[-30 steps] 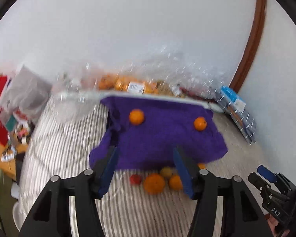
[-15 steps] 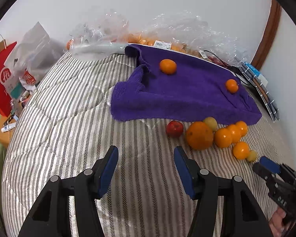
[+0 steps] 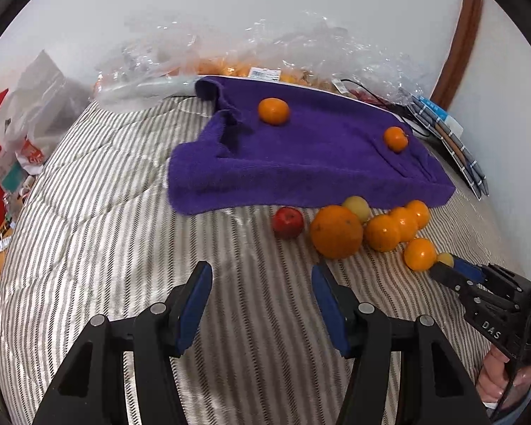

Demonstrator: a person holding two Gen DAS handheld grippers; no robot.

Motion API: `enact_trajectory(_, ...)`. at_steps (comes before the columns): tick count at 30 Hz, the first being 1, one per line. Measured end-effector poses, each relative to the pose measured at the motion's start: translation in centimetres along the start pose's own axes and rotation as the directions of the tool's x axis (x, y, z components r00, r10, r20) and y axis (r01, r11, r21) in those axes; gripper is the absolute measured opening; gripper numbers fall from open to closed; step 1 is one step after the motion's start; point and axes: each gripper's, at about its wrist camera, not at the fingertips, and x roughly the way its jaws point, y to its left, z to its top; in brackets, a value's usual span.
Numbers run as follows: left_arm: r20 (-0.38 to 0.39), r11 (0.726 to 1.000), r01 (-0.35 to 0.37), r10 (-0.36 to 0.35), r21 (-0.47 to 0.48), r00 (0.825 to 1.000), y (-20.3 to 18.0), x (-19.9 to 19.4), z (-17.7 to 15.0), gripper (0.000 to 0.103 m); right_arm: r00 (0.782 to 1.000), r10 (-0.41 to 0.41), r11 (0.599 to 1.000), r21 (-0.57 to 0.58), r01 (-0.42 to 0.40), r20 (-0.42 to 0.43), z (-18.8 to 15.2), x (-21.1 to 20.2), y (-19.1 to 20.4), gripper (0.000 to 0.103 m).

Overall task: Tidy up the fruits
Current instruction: 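Grasp the small yellow fruit with the right tool while the left tool grasps the red apple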

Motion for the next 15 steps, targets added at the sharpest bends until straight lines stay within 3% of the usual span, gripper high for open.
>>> enact_trajectory(7, -0.025, 0.999, -0.040, 0.040, 0.003, 0.999, -0.8, 1.9, 1.5, 0.056, 0.998, -0.040, 0.999, 0.017, 0.040, 0.057, -0.4, -1.6, -2.1, 0.027)
enact_trajectory(15, -0.016, 0.998, -0.062, 0.063, 0.033, 0.998, -1.9, 3.7, 2.3, 0.048, 0.998, 0.023, 0.992, 0.120, -0.029, 0.053, -0.9, -1.9, -5.1, 0.027)
